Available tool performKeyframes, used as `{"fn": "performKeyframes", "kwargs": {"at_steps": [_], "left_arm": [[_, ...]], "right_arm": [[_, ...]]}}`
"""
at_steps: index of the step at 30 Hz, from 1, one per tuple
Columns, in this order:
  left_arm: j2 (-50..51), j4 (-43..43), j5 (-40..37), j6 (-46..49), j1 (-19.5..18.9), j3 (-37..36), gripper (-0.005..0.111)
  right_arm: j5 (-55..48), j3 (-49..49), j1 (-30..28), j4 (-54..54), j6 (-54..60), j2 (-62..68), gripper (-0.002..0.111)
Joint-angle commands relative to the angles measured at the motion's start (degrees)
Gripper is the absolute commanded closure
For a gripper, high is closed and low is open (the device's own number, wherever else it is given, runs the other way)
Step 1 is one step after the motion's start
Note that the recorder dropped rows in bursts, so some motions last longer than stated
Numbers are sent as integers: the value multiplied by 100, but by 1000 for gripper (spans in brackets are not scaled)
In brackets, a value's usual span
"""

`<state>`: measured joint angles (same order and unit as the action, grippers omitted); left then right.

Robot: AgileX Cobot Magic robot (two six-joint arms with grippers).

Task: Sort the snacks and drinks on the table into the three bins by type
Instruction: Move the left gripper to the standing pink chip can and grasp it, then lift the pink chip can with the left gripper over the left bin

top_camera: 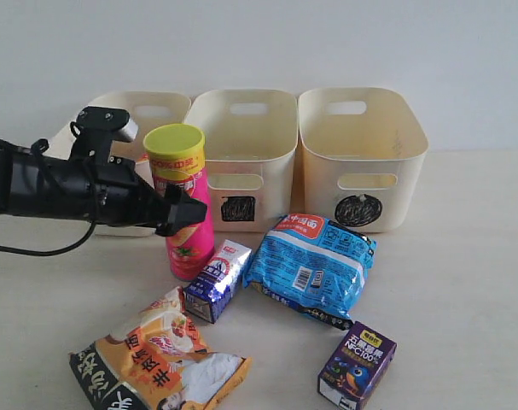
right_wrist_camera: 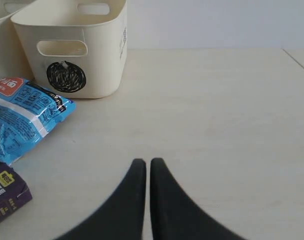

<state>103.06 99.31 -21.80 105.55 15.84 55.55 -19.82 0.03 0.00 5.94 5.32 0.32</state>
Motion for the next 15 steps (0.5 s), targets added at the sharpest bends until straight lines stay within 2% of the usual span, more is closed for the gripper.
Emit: {"fn": "performKeyframes", "kwargs": {"at_steps": [1,11,13,15], "left_arm": [[89,63,62,-55,20,170,18],[425,63,62,-55,20,554,20],[425,63,62,-55,20,569,29],[425,63,62,-55,20,583,48]], "right_arm": [[25,-3,-7,-48,-27,-32,107],[25,-3,-7,-48,-27,-32,107],[25,-3,-7,-48,-27,-32,107],[25,-3,-7,-48,-27,-32,107]]}}
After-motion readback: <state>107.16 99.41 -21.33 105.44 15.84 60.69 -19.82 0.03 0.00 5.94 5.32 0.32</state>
